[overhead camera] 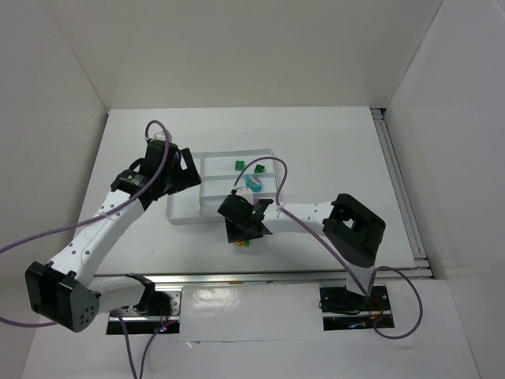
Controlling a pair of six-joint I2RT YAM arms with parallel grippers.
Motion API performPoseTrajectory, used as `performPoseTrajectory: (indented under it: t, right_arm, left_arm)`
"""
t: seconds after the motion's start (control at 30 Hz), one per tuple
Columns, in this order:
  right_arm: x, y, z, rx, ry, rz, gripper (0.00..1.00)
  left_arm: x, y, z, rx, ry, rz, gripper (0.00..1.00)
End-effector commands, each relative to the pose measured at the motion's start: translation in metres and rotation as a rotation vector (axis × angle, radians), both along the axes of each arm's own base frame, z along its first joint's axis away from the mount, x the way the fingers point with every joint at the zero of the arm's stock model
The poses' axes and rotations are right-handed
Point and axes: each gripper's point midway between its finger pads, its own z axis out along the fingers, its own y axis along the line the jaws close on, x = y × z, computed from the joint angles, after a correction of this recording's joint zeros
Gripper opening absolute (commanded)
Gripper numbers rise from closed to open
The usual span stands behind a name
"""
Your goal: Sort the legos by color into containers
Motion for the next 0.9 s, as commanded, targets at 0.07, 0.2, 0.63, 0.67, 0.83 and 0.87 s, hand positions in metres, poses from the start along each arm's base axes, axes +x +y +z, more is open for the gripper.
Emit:
performPoseTrajectory:
  t: [0.07,0.2,0.63,0.67,0.83,0.87]
  right_arm:
    - [0.010,0.005,0.034,0.039,-0.091,-0.028,0.55]
    - [0.012,-0.007,0.103,0.125,-0.236,0.026,0.51]
    - [0.010,-0.066,0.201,0.165,-0.612,0.225,0.54]
    - [0.012,-0.069,0.204,0.158,-0.627,0.223,0.54]
    - [0.012,-0.070,0.201,0.119,-0.616,0.245,0.54]
    - [0.012,-0.070,0.201,0.113,-0.620,0.252,0.54]
  left_arm:
    - [0.000,-0.002,0.002,0.002,-0.004,-0.032,0.97]
    - [0.004,-0.027,-0.006,-0.009,0.025,-0.221,0.98]
    - [-0.020,-0.139,0.027,-0.452,0.008,-0.864,0.98]
    - [-0.018,-0.143,0.033,-0.471,-0.015,-0.876,0.98]
    - [-0.033,-0.158,0.055,-0.600,-0.062,-1.011,0.98]
    - [-0.034,-0.160,0.059,-0.613,-0.076,-1.035,0.98]
